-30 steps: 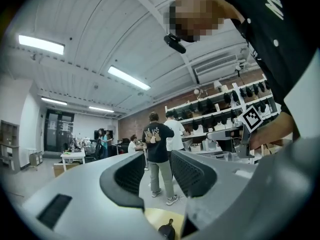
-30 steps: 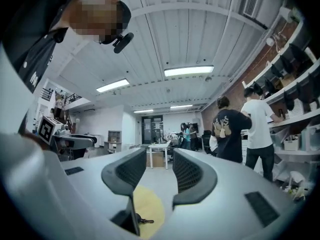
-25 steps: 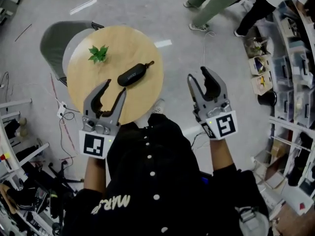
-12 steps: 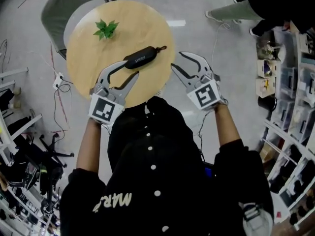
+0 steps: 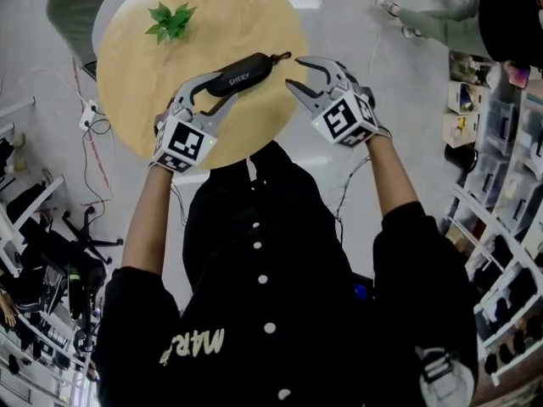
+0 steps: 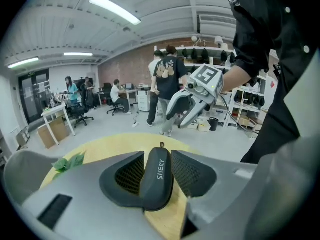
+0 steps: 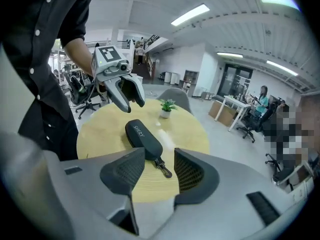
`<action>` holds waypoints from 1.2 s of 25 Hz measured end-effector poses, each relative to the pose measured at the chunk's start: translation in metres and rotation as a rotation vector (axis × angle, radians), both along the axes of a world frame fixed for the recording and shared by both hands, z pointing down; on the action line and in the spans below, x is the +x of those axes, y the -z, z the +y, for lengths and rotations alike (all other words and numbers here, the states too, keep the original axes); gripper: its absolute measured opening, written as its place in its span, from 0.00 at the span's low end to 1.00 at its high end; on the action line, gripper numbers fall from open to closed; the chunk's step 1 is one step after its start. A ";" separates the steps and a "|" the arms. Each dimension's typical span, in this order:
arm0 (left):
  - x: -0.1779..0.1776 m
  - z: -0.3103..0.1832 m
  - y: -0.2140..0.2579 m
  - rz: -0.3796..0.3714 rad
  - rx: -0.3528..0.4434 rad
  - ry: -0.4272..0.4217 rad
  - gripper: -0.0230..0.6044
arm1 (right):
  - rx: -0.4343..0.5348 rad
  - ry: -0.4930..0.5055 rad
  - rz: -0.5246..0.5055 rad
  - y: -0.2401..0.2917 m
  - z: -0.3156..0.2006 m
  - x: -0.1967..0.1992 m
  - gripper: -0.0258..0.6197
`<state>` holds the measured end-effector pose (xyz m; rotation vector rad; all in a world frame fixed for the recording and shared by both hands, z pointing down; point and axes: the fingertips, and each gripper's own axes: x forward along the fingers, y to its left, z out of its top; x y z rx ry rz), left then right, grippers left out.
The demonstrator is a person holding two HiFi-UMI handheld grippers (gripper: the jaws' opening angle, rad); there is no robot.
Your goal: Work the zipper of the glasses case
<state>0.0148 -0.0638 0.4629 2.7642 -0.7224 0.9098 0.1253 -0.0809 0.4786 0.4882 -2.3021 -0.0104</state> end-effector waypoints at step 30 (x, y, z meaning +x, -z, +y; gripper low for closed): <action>0.015 -0.005 -0.079 -0.150 -0.125 -0.159 0.27 | -0.037 0.483 0.303 -0.112 -0.016 -0.027 0.23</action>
